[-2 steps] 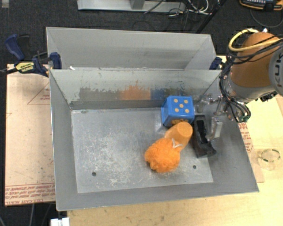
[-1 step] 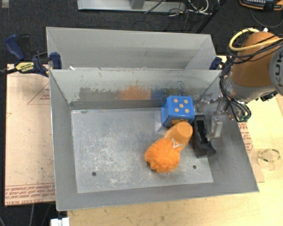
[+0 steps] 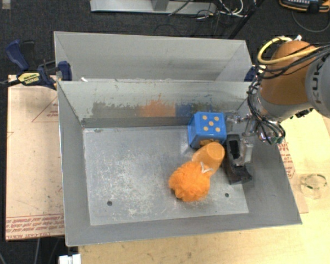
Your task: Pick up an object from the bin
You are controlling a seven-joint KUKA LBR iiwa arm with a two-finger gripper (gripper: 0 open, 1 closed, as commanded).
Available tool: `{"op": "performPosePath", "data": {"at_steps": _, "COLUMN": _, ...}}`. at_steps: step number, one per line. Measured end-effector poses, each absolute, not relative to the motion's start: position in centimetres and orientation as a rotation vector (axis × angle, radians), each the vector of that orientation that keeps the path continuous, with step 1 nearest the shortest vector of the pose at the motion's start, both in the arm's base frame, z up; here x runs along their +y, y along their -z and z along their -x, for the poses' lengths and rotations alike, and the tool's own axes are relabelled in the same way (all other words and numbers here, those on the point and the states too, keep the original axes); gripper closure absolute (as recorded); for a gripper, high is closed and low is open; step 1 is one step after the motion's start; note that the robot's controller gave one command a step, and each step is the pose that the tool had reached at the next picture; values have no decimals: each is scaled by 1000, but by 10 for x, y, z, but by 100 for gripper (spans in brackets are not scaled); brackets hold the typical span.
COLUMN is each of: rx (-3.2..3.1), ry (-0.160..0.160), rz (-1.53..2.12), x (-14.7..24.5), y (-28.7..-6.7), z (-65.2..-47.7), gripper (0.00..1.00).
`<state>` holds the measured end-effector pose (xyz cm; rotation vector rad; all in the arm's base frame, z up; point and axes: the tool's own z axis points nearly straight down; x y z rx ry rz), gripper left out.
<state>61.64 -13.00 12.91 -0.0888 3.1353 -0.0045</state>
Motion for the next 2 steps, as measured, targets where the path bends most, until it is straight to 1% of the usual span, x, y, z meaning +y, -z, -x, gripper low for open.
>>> {"op": "performPosePath", "data": {"at_steps": 1, "rx": 3119, "ry": 12, "rz": 169, "x": -114, "y": -117, "z": -614, "gripper": 0}}
{"op": "performPosePath", "data": {"at_steps": 2, "rx": 3130, "ry": 7, "rz": 116, "x": -73, "y": -91, "z": -608, "gripper": 0}}
